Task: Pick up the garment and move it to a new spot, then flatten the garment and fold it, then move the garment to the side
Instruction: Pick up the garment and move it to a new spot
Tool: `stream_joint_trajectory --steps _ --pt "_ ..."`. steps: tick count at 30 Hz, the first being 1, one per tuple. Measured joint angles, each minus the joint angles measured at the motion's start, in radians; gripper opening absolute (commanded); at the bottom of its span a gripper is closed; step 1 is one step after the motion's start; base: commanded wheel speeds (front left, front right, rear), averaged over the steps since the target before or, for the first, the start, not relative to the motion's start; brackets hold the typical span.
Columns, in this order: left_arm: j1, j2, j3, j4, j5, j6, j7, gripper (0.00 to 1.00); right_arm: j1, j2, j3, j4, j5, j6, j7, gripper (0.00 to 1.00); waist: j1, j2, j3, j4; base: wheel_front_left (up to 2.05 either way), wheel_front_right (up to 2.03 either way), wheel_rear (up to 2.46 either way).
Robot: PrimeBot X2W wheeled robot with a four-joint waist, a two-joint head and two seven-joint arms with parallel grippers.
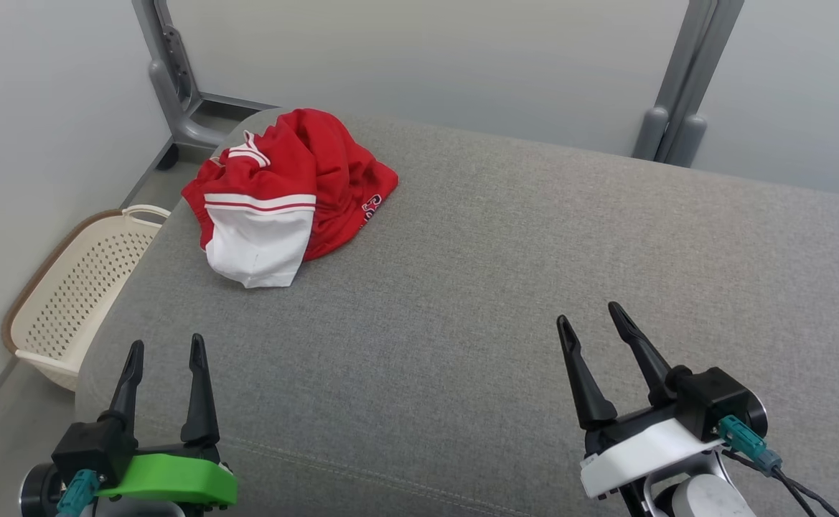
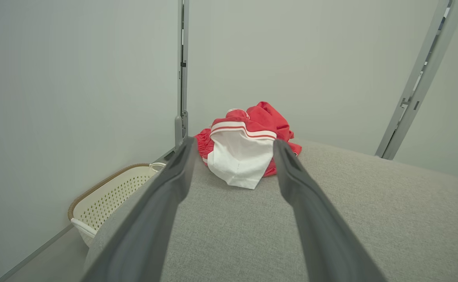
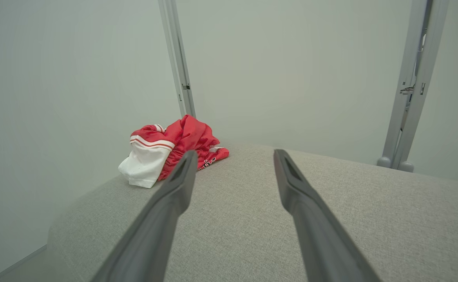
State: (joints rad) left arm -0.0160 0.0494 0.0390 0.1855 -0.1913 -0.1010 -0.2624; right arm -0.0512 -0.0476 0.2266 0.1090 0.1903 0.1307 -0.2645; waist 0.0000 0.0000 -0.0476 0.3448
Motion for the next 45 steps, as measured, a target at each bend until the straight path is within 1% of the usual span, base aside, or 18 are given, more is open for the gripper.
stream_joint_trajectory --steps 12,18,24,29,32,34,36,39,42,45 --pt "0.001 0.0 0.017 -0.014 -0.019 0.003 0.0 1.0 0.002 -0.001 0.006 0.004 -0.017 0.0 0.0 1.0 0.0 0.0 0.02 0.002 0.0 0.0 0.0" --pt "-0.042 0.0 0.035 -0.01 -0.054 -0.01 0.0 1.0 -0.017 -0.001 0.013 0.006 -0.043 0.0 0.0 1.0 0.0 0.0 0.07 -0.004 0.0 0.0 0.0" --pt "-0.122 0.0 0.062 0.007 -0.11 -0.022 0.0 1.0 -0.065 0.0 0.025 0.018 -0.084 0.0 0.0 1.0 0.0 0.0 0.138 -0.006 0.0 0.0 0.0" --pt "-0.209 0.0 0.086 0.038 -0.13 -0.027 0.0 1.0 -0.116 0.0 0.031 0.031 -0.127 0.0 0.0 1.0 0.0 0.0 0.204 -0.007 0.0 0.0 0.0" --pt "-0.281 0.004 0.07 0.064 -0.166 -0.027 0.0 1.0 -0.143 -0.001 0.028 0.033 -0.144 0.0 0.0 1.0 0.0 0.0 0.247 -0.008 0.0 0.0 0.0" --pt "-0.331 0.021 0.054 0.1 -0.203 -0.028 0.0 1.0 -0.158 0.0 0.029 0.033 -0.15 0.0 0.0 1.0 0.0001 0.0 0.276 -0.01 0.0 0.0 0.0" --pt "-0.383 0.053 0.048 0.145 -0.235 -0.028 0.0 1.0 -0.168 0.0 0.031 0.032 -0.15 0.0 0.0 1.0 0.0001 0.0 0.304 -0.013 0.0 0.0 0.0" --pt "-0.466 0.097 0.049 0.229 -0.249 -0.028 0.0 1.0 -0.181 0.0 0.035 0.027 -0.15 0.0 0.0 1.0 0.0002 0.0 0.345 -0.02 0.0 0.0 0.0" --pt "-0.553 0.127 0.045 0.307 -0.275 -0.028 0.0 1.0 -0.185 0.0 0.033 0.019 -0.151 0.0 0.0 1.0 0.0002 0.0 0.382 -0.032 0.0 0.0 0.0" --pt "-0.634 0.154 0.028 0.39 -0.328 -0.028 0.0 1.0 -0.185 -0.001 0.027 0.013 -0.161 0.0 0.0 1.0 0.0002 0.0 0.412 -0.05 0.0 0.0 0.0"
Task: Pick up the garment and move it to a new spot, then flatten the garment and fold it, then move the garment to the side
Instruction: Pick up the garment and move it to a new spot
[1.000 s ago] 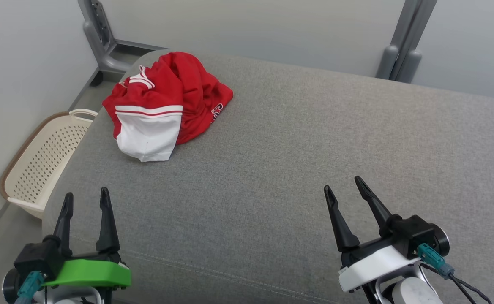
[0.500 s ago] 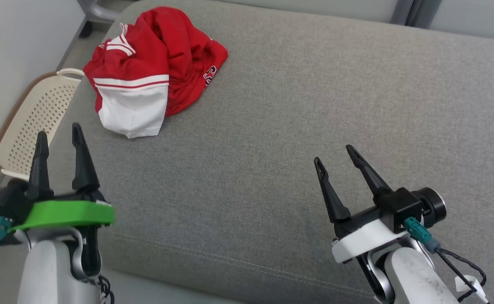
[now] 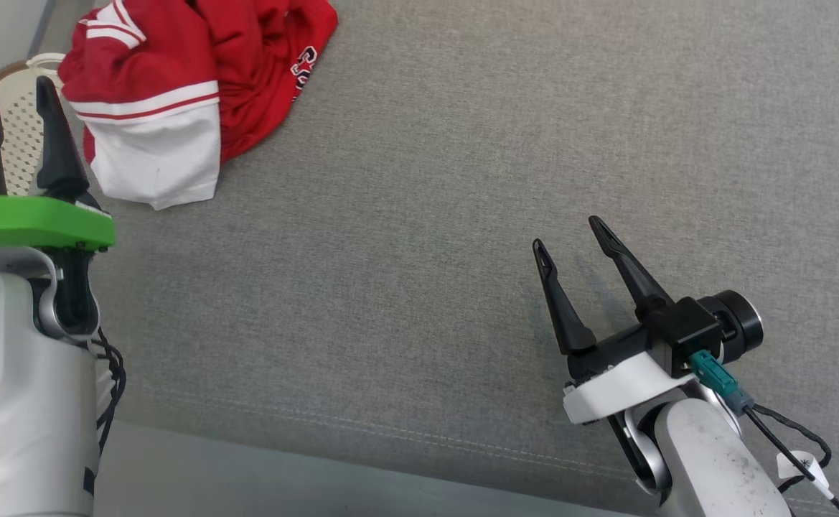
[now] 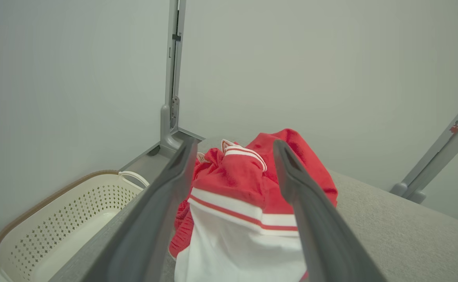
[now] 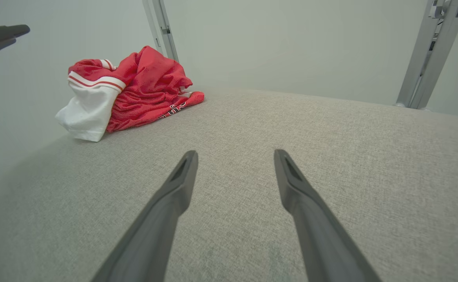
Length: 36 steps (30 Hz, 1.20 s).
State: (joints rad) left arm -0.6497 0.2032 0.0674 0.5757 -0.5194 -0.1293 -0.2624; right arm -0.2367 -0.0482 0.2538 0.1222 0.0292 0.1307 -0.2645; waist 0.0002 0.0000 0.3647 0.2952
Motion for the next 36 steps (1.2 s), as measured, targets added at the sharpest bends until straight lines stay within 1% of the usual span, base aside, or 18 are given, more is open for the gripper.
stream_joint_trajectory --steps 5,7,10,11,13,15,21,22,23,25,30,33,36 --pt "-0.124 0.045 -0.078 0.15 -0.119 0.0 0.002 1.0 -0.005 -0.001 -0.004 -0.009 -0.012 0.0 0.0 1.0 -0.0001 0.0 0.035 -0.037 0.0 0.0 0.0" --pt "-0.168 0.064 -0.099 0.217 -0.161 0.0 0.029 1.0 -0.006 -0.001 0.003 -0.012 -0.012 0.0 0.0 1.0 -0.0001 0.0 0.045 -0.052 0.0 0.0 0.0" --pt "-0.227 0.091 -0.111 0.336 -0.197 0.0 0.101 1.0 -0.009 0.0 0.017 -0.017 -0.004 0.0 0.0 1.0 -0.0001 0.0 0.057 -0.074 0.0 0.0 0.0" --pt "-0.261 0.099 -0.112 0.412 -0.223 0.0 0.166 1.0 -0.011 0.0 0.022 -0.019 0.003 0.0 0.0 1.0 -0.0001 0.0 0.064 -0.088 0.0 0.0 0.0" --pt "-0.287 0.094 -0.112 0.471 -0.254 0.0 0.237 1.0 -0.011 -0.001 0.026 -0.02 0.017 0.0 0.0 1.0 -0.0001 0.0 0.069 -0.1 0.0 0.0 0.0" --pt "-0.3 0.092 -0.125 0.5 -0.262 0.0 0.266 1.0 -0.01 -0.001 0.031 -0.019 0.021 0.0 0.0 1.0 -0.0001 0.0 0.071 -0.11 0.0 0.0 0.0" --pt "-0.303 0.095 -0.184 0.518 -0.285 -0.001 0.288 1.0 -0.01 0.0 0.037 -0.013 0.025 0.0 0.0 1.0 -0.0001 0.0 0.068 -0.13 0.0 0.0 0.0" --pt "-0.302 0.096 -0.193 0.512 -0.29 -0.001 0.277 0.3 -0.01 -0.001 0.038 -0.012 0.025 0.0 0.0 1.0 -0.0001 0.0 0.067 -0.131 0.0 0.0 0.0" --pt "-0.3 0.097 -0.201 0.502 -0.291 -0.001 0.255 0.0 -0.01 -0.001 0.038 -0.011 0.025 0.0 0.0 1.0 -0.0001 0.0 0.065 -0.132 0.0 0.0 0.0" --pt "-0.291 0.103 -0.223 0.485 -0.293 -0.001 0.214 0.0 -0.011 0.0 0.042 -0.008 0.027 0.0 0.0 1.0 -0.0002 0.0 0.06 -0.134 0.0 0.0 0.0" --pt "-0.264 0.128 -0.272 0.441 -0.298 -0.001 0.066 0.0 -0.011 0.0 0.046 -0.007 0.04 0.0 0.0 1.0 -0.0002 0.0 0.04 -0.139 0.0 0.0 0.0" --pt "-0.246 0.139 -0.293 0.408 -0.301 -0.001 0.02 0.0 -0.007 0.0 0.046 -0.006 0.05 0.0 0.0 1.0 -0.0002 0.0 0.023 -0.143 0.0 0.0 0.0" --pt "-0.23 0.155 -0.285 0.354 -0.295 -0.001 0.005 0.0 0.003 -0.001 0.047 -0.005 0.064 0.0 0.0 1.0 -0.0002 0.0 0.004 -0.146 0.0 0.0 0.0"
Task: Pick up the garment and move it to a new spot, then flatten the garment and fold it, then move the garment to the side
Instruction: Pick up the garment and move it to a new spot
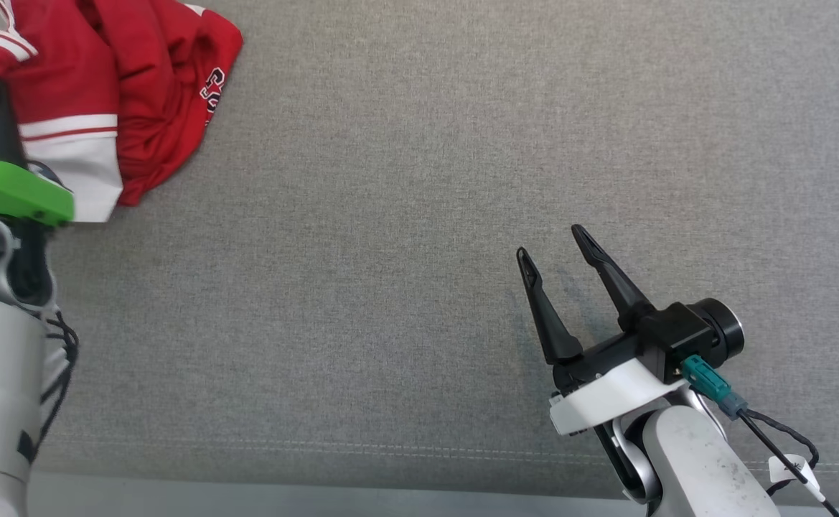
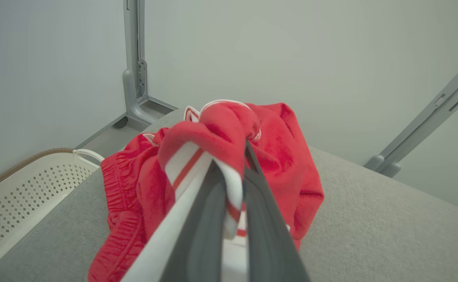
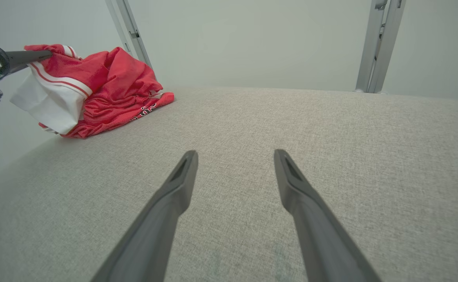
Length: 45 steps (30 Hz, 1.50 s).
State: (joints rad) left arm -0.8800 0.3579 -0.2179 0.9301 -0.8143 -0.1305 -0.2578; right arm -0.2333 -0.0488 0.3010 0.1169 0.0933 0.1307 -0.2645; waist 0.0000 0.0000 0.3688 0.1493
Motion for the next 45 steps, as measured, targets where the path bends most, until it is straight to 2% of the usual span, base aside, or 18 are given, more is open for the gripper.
stream_joint_trajectory --steps 3,6,12,22,26,37,45 --pt "0.021 0.018 0.093 -0.124 0.044 0.0 -0.001 0.0 0.003 0.0 0.001 0.0 0.011 0.0 0.0 1.0 0.0 0.0 -0.02 -0.003 0.0 0.0 0.0" --pt "0.07 0.004 0.177 -0.245 0.122 0.0 -0.003 0.0 0.004 0.0 0.003 0.0 0.02 0.0 0.0 1.0 0.0 0.0 -0.04 -0.006 0.0 0.0 0.0" --pt "0.137 -0.044 0.216 -0.426 0.229 0.0 -0.003 0.0 0.016 0.0 0.007 -0.001 0.047 0.0 0.0 1.0 0.0 0.0 -0.085 -0.024 0.0 0.0 0.0" --pt "0.158 -0.093 0.144 -0.583 0.279 0.0 -0.003 0.0 0.06 0.0 0.006 -0.01 0.088 0.0 0.0 1.0 -0.0001 0.0 -0.158 -0.101 0.0 0.0 0.0" --pt "0.147 -0.107 0.109 -0.585 0.278 0.0 -0.003 0.0 0.072 0.0 0.003 -0.012 0.098 0.0 0.0 1.0 -0.0001 0.0 -0.177 -0.134 0.0 0.0 0.0" --pt "0.062 -0.166 0.035 -0.603 0.28 0.004 0.018 0.0 0.104 0.0 0.006 -0.026 0.125 0.0 0.0 1.0 -0.0001 0.0 -0.223 -0.276 0.0 0.0 0.0" --pt "0.003 -0.236 -0.004 -0.596 0.274 0.018 0.035 0.0 0.109 0.0 0.008 -0.035 0.136 0.0 0.0 1.0 -0.0001 0.0001 -0.238 -0.387 0.0 0.0 0.0"
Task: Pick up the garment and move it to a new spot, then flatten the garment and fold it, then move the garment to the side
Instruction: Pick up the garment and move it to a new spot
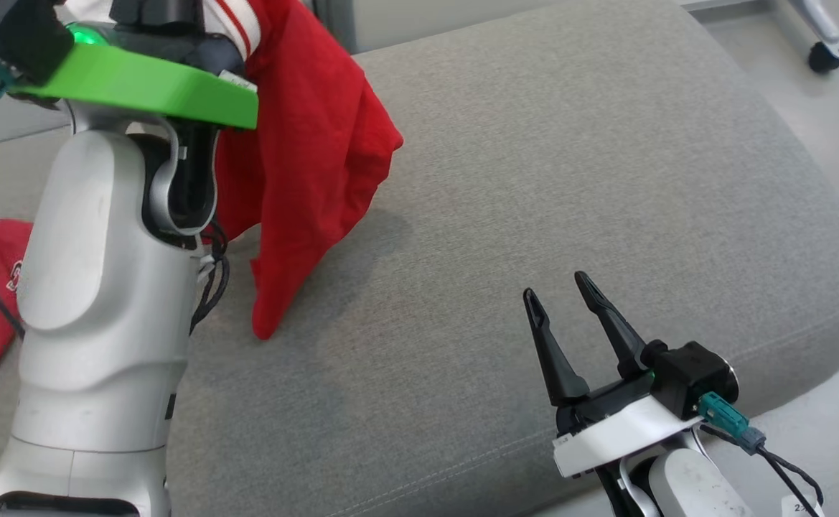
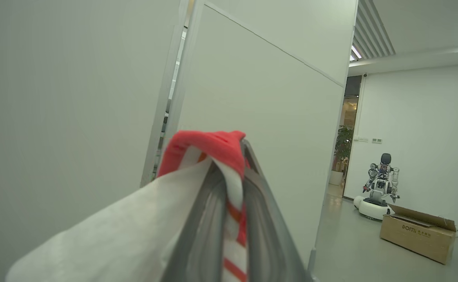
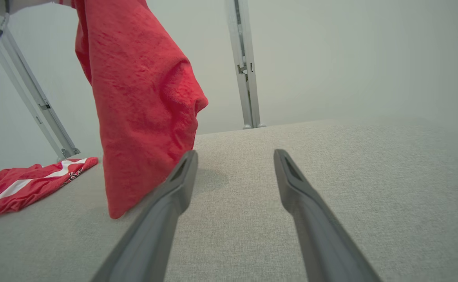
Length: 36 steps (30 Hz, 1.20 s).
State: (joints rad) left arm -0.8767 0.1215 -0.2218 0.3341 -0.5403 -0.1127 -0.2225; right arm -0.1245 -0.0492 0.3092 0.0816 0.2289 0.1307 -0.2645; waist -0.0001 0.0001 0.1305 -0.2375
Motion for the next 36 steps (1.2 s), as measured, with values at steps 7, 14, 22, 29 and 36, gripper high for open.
stream_joint_trajectory --steps 7,14,22,29,36 --pt "-0.044 -0.033 -0.015 0.082 -0.014 0.025 0.002 0.0 0.01 0.0 0.005 -0.016 0.044 0.0 0.0 1.0 0.0 0.0 -0.007 -0.092 0.0 0.0 0.0" --pt "0.075 -0.003 -0.026 0.24 -0.022 0.019 0.0 0.0 0.013 -0.001 -0.007 -0.021 0.047 0.0 0.0 1.0 0.0 0.0 0.013 -0.108 0.0 0.0 0.0" --pt "0.202 0.008 -0.019 0.469 -0.032 0.007 -0.027 0.37 0.012 0.0 0.003 -0.017 0.047 0.0 0.0 1.0 0.0 -0.0001 0.03 -0.072 0.0 0.0 0.0" --pt "0.207 0.008 -0.016 0.5 0.001 0.001 -0.036 1.0 0.009 0.0 0.015 -0.007 0.047 0.0 0.0 1.0 0.0 -0.0001 0.022 -0.05 0.0 0.0 0.0" --pt "0.272 -0.002 0.04 0.421 0.043 0.007 -0.039 1.0 0.017 -0.001 -0.002 0.01 0.055 0.0 0.0 1.0 0.0 0.0 -0.001 -0.001 0.0 0.0 0.0"
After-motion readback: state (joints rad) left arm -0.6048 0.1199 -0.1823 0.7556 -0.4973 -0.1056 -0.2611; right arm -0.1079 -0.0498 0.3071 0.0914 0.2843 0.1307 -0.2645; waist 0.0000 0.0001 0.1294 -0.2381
